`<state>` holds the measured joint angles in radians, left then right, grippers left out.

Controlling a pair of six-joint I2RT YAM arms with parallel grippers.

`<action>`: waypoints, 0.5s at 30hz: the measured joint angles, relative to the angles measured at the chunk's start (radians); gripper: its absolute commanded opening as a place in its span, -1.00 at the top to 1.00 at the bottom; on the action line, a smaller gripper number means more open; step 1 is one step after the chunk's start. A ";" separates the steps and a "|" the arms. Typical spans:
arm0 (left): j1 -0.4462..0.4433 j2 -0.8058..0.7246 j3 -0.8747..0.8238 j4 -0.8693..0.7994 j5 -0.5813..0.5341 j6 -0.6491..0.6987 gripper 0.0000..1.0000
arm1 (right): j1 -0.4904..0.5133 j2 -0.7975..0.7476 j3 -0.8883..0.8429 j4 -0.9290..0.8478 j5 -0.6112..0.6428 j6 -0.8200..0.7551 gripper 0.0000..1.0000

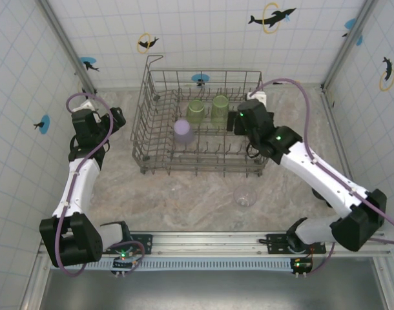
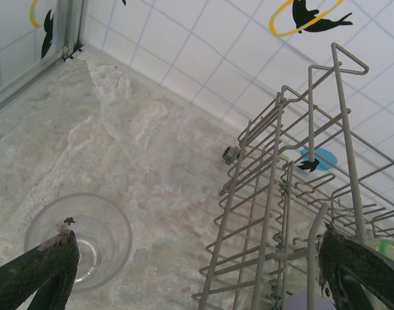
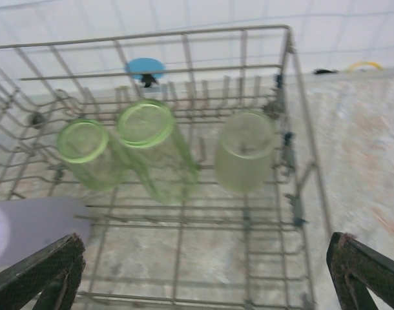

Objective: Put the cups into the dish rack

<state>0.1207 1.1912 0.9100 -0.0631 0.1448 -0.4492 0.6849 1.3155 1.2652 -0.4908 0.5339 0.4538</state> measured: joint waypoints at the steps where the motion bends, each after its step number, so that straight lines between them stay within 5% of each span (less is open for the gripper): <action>1: 0.000 0.000 0.000 0.000 0.000 0.000 -0.94 | -0.019 -0.021 -0.019 -0.011 0.003 0.010 -0.99; 15: 0.000 0.006 0.000 0.000 -0.007 0.003 -0.95 | -0.306 -0.228 -0.280 -0.136 -0.015 0.179 -0.99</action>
<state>0.1207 1.1973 0.9100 -0.0631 0.1375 -0.4461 0.3790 1.0874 0.9852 -0.6266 0.5186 0.6323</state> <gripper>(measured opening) 0.973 0.995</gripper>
